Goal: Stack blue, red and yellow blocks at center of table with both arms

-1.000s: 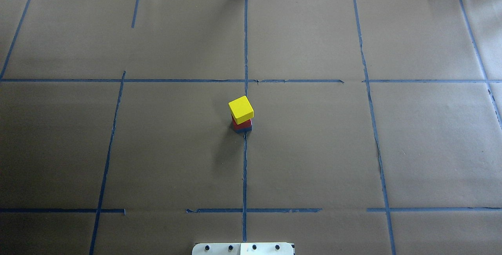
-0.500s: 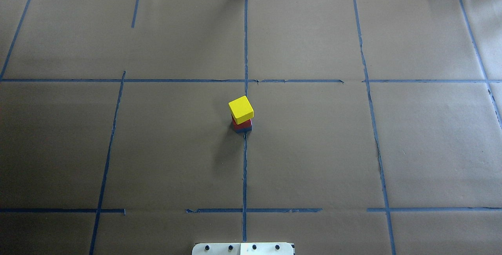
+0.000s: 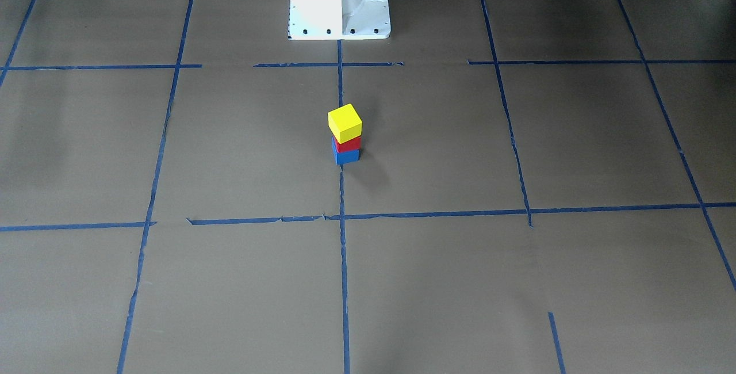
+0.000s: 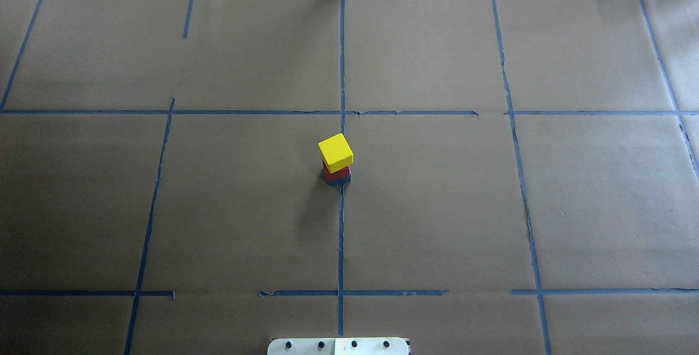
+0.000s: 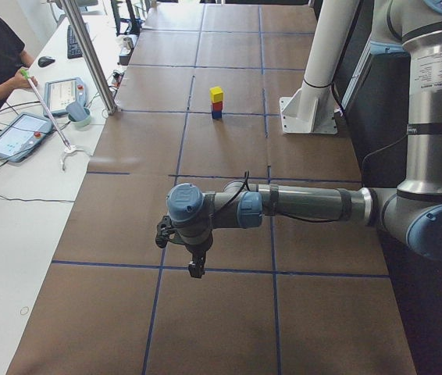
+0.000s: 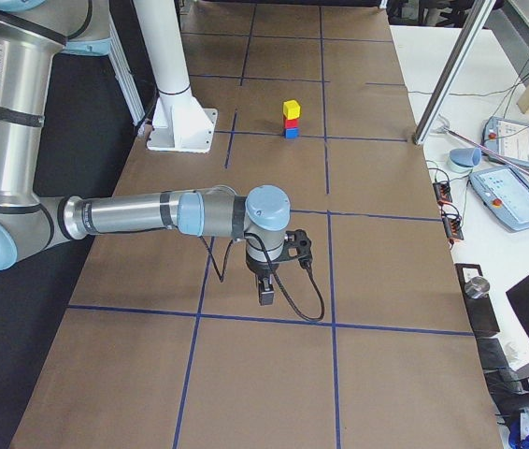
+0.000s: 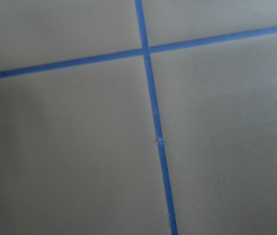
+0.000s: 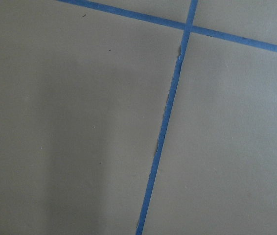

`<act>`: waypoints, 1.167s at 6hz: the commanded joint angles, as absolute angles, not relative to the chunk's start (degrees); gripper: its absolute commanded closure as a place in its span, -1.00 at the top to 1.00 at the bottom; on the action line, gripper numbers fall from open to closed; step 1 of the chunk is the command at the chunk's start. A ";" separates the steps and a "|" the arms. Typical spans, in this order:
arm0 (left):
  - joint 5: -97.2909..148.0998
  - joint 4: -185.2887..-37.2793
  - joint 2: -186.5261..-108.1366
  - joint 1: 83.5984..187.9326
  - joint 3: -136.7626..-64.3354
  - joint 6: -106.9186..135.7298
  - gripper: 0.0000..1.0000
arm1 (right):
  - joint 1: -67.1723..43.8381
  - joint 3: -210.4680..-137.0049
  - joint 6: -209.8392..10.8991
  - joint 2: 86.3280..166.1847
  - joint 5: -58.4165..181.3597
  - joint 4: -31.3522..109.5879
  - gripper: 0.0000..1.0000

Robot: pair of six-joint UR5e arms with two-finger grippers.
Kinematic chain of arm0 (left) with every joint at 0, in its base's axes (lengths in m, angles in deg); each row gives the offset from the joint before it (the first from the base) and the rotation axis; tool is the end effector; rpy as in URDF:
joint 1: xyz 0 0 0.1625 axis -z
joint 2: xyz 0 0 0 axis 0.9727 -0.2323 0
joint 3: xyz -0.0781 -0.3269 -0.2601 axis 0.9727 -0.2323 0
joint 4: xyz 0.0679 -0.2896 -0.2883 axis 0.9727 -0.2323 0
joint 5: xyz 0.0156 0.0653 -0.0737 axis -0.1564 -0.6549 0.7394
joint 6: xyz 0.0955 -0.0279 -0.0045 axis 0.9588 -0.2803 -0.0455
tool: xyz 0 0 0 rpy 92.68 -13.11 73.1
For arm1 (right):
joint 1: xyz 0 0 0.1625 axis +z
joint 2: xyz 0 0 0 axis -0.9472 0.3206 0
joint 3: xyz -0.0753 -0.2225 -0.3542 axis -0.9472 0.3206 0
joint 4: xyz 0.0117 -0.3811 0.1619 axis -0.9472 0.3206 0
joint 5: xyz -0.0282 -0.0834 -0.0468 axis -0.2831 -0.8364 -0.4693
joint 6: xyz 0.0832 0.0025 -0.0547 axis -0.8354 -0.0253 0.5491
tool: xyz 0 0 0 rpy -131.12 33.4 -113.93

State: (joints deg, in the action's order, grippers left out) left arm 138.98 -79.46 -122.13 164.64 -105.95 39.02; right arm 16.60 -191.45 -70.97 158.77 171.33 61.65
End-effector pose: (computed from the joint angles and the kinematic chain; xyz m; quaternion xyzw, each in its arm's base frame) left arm -0.0477 -0.4460 0.6586 -0.0118 0.3850 0.0790 0.9195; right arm 0.0510 -0.3980 0.5958 0.0236 -0.3649 -0.1111 0.9241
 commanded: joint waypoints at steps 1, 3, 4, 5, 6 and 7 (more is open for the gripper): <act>139.13 -79.47 -121.50 164.64 -106.51 39.16 1.00 | 16.50 -188.69 -71.19 155.87 171.51 61.86 1.00; 139.13 -79.47 -122.28 164.55 -106.87 39.16 1.00 | 16.42 -187.62 -71.19 154.99 171.95 61.60 1.00; 138.96 -79.29 -122.46 164.46 -106.44 39.16 1.00 | 16.42 -187.18 -71.19 154.45 171.61 61.51 1.00; 138.61 -79.29 -122.46 164.46 -105.83 39.16 1.00 | 16.42 -188.13 -71.28 153.84 172.39 61.51 1.00; 138.61 -79.47 -122.64 164.37 -105.56 39.16 1.00 | 16.50 -188.32 -71.19 154.44 174.83 61.60 1.00; 138.61 -79.47 -122.73 164.37 -105.64 39.24 1.00 | 16.50 -188.32 -71.19 154.53 175.03 61.86 1.00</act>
State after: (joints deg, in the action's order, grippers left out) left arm 138.64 -79.42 -122.62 164.40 -105.69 39.18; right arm 16.47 -188.22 -71.21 154.38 174.26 61.65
